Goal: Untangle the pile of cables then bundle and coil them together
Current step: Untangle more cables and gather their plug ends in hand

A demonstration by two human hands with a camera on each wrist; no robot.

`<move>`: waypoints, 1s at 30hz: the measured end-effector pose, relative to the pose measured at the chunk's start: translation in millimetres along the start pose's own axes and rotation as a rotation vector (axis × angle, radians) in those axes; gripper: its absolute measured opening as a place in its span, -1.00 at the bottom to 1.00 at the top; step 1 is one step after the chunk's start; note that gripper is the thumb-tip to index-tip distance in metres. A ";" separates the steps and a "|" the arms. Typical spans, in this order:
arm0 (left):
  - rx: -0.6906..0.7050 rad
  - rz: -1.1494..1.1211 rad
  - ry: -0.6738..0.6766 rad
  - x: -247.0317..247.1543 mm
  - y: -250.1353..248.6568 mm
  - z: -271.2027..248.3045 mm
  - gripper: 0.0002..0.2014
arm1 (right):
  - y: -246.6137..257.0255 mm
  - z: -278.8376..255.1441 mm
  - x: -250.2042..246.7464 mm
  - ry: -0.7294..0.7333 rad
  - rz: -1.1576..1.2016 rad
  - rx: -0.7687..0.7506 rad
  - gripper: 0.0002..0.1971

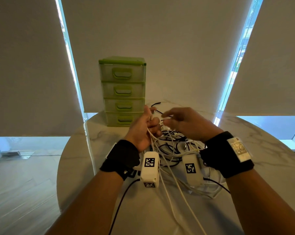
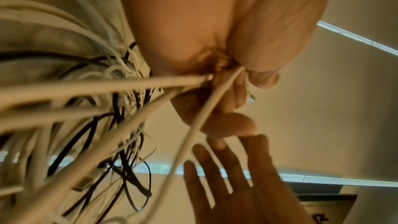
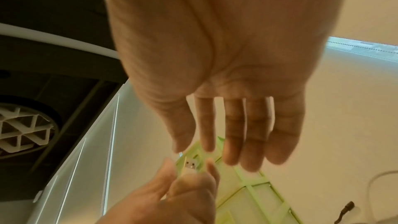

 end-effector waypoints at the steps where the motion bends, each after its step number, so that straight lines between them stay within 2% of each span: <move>1: -0.021 0.028 0.023 3.2 0.2 -1.9 -0.56 | 1.0 1.8 0.1 -0.070 0.048 -0.032 -0.72; 3: -0.042 0.103 0.043 9.7 1.1 -5.2 -0.42 | 5.2 3.7 4.4 -0.082 0.129 -0.082 -0.66; 7: -0.055 0.246 -0.006 21.7 2.0 -12.8 -0.33 | 10.4 -0.7 14.9 -0.018 0.201 -0.084 -0.68; 13: -0.119 0.270 0.061 20.3 3.0 -16.9 -0.43 | 8.4 -3.0 11.7 -0.056 0.144 -0.065 -0.69; 20: -0.112 0.390 0.066 21.0 6.1 -9.6 -0.33 | 9.9 0.2 11.1 -0.106 0.166 -0.032 -0.83; 23: -0.084 0.334 0.086 19.2 5.6 -5.1 -0.41 | 8.3 -0.4 2.9 -0.165 0.254 0.012 -0.92; 26: -0.080 0.307 0.108 20.2 4.2 -5.2 -0.63 | 5.0 -1.5 -6.2 -0.249 0.287 0.027 -0.93; 30: -0.107 0.376 0.113 19.1 5.0 -7.1 -0.71 | 2.9 -4.5 -9.4 -0.229 0.274 0.016 -0.89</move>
Point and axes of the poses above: each hand's wrist, its own z-axis towards the middle knuckle, its own x-axis out of the palm, y = z × x, the point moved 1 cm from there along z, towards the middle knuckle, and after that the axes turned 6 degrees about z, right-handed, at the moved point
